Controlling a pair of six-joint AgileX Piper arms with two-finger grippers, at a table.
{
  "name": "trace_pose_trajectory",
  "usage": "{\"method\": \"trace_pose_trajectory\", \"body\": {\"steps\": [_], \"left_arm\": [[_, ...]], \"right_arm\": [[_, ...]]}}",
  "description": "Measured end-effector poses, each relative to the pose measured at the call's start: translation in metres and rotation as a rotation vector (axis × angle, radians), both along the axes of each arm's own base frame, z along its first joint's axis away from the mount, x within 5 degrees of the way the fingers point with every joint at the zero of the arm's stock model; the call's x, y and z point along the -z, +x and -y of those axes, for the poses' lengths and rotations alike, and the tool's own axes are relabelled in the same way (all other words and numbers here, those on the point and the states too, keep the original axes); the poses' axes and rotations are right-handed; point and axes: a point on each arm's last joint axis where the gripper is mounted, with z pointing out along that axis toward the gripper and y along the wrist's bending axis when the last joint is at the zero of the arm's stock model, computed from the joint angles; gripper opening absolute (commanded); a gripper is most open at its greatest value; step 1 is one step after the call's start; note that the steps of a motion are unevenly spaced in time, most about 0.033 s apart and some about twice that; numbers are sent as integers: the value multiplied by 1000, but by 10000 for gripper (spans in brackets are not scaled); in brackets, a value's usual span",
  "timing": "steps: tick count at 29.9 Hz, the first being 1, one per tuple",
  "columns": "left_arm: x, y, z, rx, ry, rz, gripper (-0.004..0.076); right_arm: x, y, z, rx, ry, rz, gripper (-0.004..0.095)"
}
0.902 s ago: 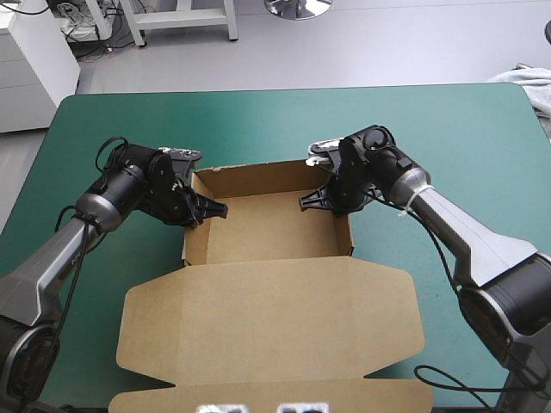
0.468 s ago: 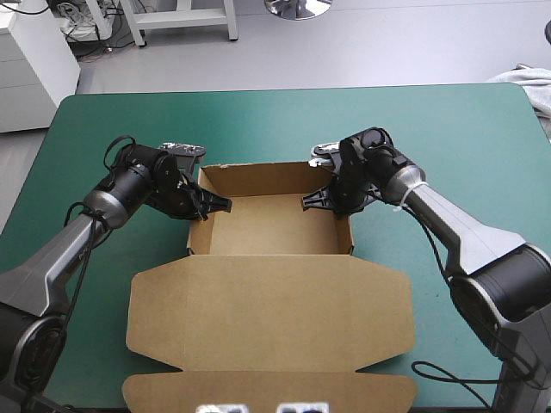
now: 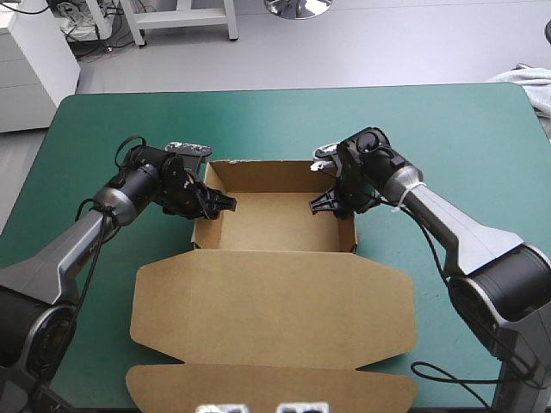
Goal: Fold the box
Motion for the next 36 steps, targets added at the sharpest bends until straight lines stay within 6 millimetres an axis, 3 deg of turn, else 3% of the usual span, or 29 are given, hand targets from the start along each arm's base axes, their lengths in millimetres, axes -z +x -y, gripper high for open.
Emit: {"method": "trace_pose_trajectory", "body": {"steps": [6,12,20,26,30,36], "left_arm": [[-1,1,0,0,-1,8,497],[-20,5,2,1,-18,49,497],[-88,0,0,6,-62,174,493],[-144,-22,-9,19,-75,242,484],[-185,-45,-24,8,-41,347,379],[-232,-102,-48,-10,-79,511,54]], "right_arm": [[-14,3,2,2,-28,26,461],[-50,9,-1,9,21,108,461],[-99,8,0,10,88,239,459],[-135,-8,10,21,144,321,459],[-161,-25,22,45,188,379,459],[-184,-34,47,115,267,409,459]]}}
